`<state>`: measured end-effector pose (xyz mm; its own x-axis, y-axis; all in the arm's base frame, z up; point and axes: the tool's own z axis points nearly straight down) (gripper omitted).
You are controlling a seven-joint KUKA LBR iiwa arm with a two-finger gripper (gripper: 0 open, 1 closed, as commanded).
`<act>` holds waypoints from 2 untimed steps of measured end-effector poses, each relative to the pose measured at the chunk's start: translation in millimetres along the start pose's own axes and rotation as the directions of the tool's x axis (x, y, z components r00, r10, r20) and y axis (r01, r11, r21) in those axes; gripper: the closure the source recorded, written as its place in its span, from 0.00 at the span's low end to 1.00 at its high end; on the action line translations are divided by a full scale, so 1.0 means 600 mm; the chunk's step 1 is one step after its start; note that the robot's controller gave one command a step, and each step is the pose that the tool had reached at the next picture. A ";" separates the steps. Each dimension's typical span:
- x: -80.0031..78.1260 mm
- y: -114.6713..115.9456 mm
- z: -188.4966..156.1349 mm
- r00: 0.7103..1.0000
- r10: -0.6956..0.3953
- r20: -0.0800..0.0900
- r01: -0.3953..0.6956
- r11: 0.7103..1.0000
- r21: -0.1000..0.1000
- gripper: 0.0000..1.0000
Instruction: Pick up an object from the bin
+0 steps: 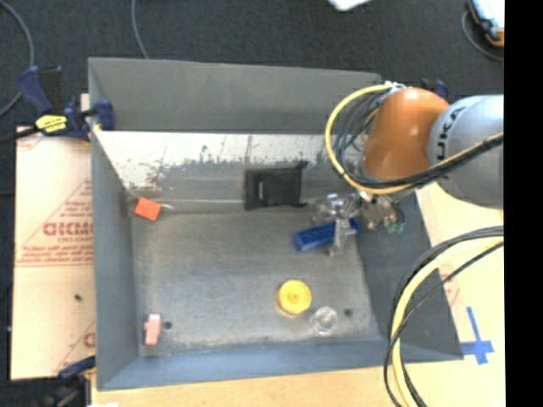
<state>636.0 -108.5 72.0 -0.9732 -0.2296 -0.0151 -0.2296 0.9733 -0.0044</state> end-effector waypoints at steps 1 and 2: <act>0.001 0.000 -0.003 1.000 0.000 0.000 0.000 1.000 0.000 1.00; -0.001 -0.001 -0.014 1.000 0.000 0.004 0.000 1.000 0.001 1.00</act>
Offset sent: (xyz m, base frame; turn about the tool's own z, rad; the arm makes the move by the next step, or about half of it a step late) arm 0.0000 0.0000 0.0173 0.0000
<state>636.2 -108.8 80.3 -0.9732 -0.2292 -0.0195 -0.2291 0.9734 -0.0058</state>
